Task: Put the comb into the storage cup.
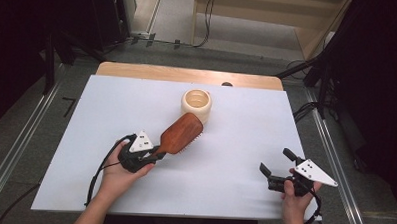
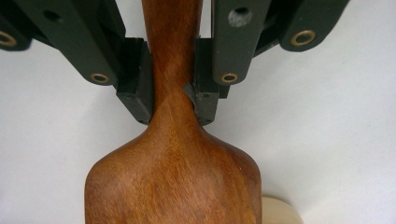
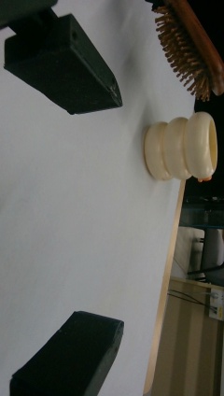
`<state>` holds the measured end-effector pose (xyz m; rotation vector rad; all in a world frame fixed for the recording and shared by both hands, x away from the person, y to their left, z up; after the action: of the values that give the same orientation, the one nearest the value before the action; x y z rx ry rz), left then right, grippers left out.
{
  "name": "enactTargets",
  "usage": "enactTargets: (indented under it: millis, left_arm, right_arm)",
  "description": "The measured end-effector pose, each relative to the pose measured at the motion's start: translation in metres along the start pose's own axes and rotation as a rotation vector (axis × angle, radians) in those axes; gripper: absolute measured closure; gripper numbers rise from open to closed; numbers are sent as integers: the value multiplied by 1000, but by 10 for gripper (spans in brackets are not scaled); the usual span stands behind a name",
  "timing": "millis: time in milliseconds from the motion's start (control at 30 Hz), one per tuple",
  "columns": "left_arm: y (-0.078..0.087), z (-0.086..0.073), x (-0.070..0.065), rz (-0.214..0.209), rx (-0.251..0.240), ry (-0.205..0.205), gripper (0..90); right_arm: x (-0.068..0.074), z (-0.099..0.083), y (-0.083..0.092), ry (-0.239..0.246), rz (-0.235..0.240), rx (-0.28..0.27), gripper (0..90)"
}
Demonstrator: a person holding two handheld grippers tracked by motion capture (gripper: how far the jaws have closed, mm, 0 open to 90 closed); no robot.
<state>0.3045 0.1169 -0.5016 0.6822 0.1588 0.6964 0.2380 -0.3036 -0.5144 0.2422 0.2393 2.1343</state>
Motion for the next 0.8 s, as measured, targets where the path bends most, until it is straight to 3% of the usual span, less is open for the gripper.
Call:
enactTargets:
  millis: [133, 400, 533, 800]
  left_arm:
    - [4, 1, -2, 11, -19, -8, 719]
    - [8, 3, -11, 5, -104, 44, 720]
    - [6, 2, -17, 8, -107, 33, 720]
    - [-1, 3, -27, -23, -117, 50, 719]
  right_arm:
    - [10, 11, -5, -14, 33, -17, 0]
    - [27, 34, -17, -17, 52, -18, 0]
    - [36, 44, -28, -15, 69, -8, 0]
    - [55, 67, -51, 10, 120, -8, 0]
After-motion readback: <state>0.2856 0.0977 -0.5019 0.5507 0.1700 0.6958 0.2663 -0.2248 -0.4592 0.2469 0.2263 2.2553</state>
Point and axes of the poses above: each handheld gripper's, and its own axes: y roughly backward along the jaws, z roughly out of its top, x roughly to its left, the point moved 4 cm from there along -y, roughly forward along the jaws, and after that the axes turned 6 degrees about z, right-handed, at the moved point
